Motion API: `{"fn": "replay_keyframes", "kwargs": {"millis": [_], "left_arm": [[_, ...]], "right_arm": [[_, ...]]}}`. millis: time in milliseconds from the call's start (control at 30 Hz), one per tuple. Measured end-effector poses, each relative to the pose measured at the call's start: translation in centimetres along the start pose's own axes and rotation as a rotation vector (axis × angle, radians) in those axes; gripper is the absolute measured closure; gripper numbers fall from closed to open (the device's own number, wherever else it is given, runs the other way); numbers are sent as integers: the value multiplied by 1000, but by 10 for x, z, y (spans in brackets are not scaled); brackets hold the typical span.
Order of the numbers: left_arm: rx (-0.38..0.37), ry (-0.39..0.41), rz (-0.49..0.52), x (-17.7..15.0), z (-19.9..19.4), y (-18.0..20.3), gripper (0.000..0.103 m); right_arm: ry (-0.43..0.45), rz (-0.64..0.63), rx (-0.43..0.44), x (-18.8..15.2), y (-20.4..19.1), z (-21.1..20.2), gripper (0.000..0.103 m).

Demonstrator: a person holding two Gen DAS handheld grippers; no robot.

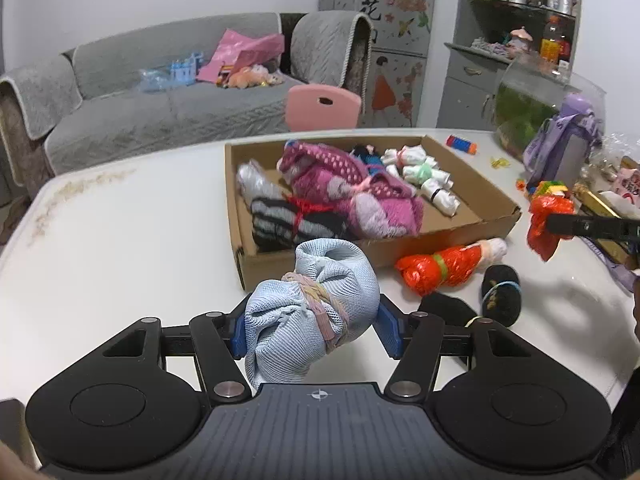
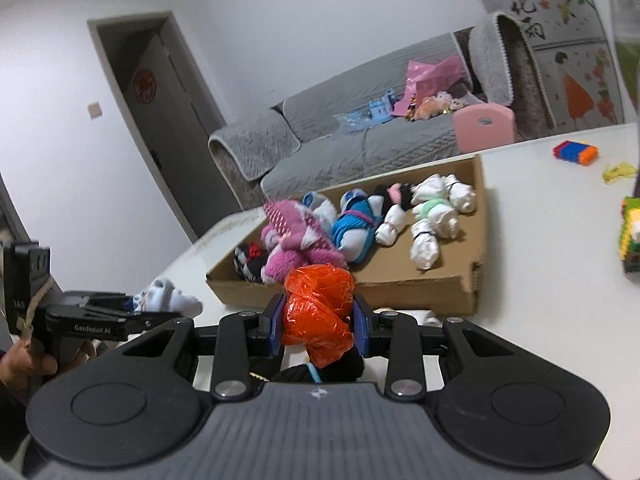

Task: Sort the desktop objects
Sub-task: 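Carry the light blue sock with left tool while right tool carries the orange bundle over the box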

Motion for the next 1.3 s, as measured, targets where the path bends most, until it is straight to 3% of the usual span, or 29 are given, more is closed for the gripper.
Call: {"fn": "replay_keyframes", "kwargs": {"millis": [167, 333, 700, 967, 1300], "left_arm": [[7, 35, 44, 23, -14, -3, 37], [-1, 78, 79, 60, -23, 1, 37], [-63, 137, 166, 131, -21, 48, 37], [-100, 142, 195, 147, -4, 81, 37], [-140, 89, 198, 147, 31, 106, 37]], "right_arm": [[55, 69, 10, 22, 24, -29, 72], [84, 39, -21, 54, 29, -49, 72], [122, -14, -15, 116, 25, -49, 72], [93, -44, -3, 122, 23, -37, 72], [43, -45, 3, 119, 23, -17, 72]]}}
Point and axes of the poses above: each gripper's, at about its wrist camera, not at the fingertips, and z roughly the way its jaws point, y to its right, x to its top, the point moved 6 cm from there along z, roughly the way its jaws point, and after that the axes turned 8 degrees about x, right-handed, at the moved point
